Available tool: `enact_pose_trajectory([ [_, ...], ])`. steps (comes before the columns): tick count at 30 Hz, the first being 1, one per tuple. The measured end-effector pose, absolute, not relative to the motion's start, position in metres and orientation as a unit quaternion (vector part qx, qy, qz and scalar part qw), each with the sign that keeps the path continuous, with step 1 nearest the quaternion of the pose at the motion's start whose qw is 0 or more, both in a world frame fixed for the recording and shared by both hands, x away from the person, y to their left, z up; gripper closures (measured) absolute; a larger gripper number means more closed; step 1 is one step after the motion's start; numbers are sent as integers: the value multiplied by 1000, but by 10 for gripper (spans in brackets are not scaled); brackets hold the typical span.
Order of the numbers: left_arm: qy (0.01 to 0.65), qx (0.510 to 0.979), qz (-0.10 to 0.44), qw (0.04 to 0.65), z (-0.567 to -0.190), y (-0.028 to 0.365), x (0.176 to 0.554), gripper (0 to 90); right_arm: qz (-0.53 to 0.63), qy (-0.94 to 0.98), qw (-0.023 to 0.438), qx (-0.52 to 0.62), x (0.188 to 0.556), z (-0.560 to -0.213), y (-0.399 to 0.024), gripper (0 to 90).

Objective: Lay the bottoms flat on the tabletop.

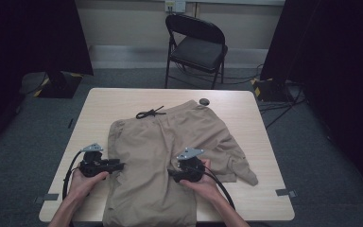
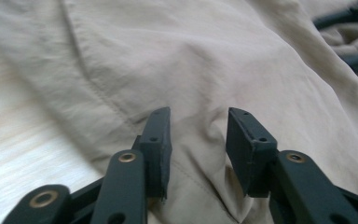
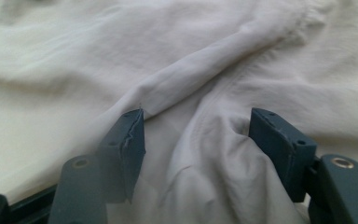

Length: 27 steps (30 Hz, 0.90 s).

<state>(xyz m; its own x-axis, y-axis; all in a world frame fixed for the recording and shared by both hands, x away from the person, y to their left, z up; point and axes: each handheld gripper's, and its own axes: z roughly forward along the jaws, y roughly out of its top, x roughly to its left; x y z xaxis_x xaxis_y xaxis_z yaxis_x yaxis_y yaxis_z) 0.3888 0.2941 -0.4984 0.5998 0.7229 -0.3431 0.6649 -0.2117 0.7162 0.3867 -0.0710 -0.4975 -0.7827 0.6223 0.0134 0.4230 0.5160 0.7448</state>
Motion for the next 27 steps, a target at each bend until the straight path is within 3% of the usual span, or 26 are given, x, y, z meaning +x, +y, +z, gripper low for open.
enact_pose_trajectory([
  [10,467,767,54,437,-498,308,393,545,403,871,82,268,368,-497,-29,373],
  [17,483,754,58,441,-498,316,395,497,422,865,49,267,380,-487,-9,400],
  [21,484,753,61,441,-497,314,398,478,425,848,81,307,415,-466,-35,320],
  [27,482,756,68,437,-497,311,402,453,390,832,147,366,465,-471,-68,180],
])
